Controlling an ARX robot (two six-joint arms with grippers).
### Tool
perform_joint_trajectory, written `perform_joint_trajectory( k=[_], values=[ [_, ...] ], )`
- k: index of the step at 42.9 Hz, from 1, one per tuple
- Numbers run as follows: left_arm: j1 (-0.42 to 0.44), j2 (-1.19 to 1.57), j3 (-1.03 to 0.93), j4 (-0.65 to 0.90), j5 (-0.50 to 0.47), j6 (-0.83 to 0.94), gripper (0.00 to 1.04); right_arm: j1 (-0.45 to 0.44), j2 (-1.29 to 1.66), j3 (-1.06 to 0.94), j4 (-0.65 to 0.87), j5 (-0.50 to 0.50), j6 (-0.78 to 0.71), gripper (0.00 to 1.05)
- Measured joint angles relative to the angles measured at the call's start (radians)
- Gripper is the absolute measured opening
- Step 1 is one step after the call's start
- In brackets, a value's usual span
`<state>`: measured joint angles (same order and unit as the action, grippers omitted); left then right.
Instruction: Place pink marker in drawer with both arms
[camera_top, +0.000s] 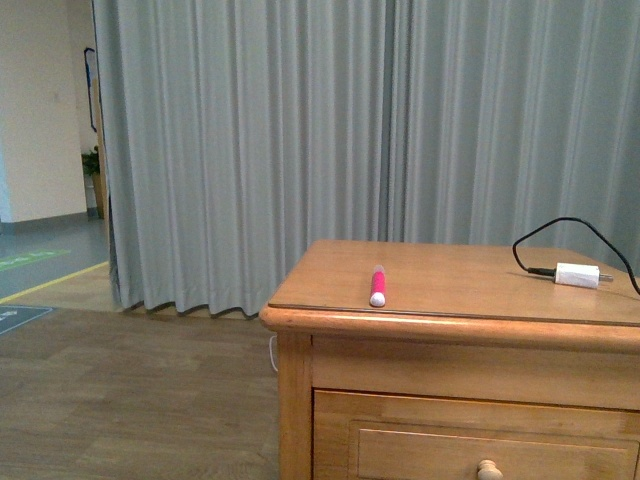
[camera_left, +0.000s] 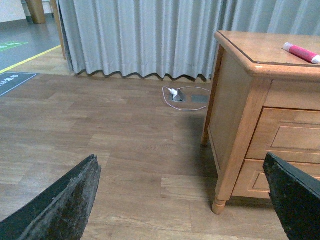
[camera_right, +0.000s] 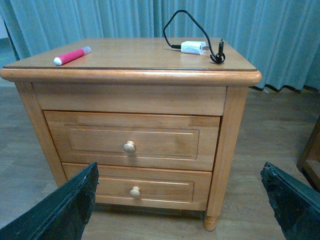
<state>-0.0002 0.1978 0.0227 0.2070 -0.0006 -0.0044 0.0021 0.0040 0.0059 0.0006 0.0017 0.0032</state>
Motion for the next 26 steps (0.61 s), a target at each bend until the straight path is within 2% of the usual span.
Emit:
perform_joint_trajectory(
  k=[26],
  values=[
    [0.0,0.0,0.0,0.0,0.0,0.0,0.99,0.0,0.0,0.0,0.0,0.0,0.0,0.96]
  ],
)
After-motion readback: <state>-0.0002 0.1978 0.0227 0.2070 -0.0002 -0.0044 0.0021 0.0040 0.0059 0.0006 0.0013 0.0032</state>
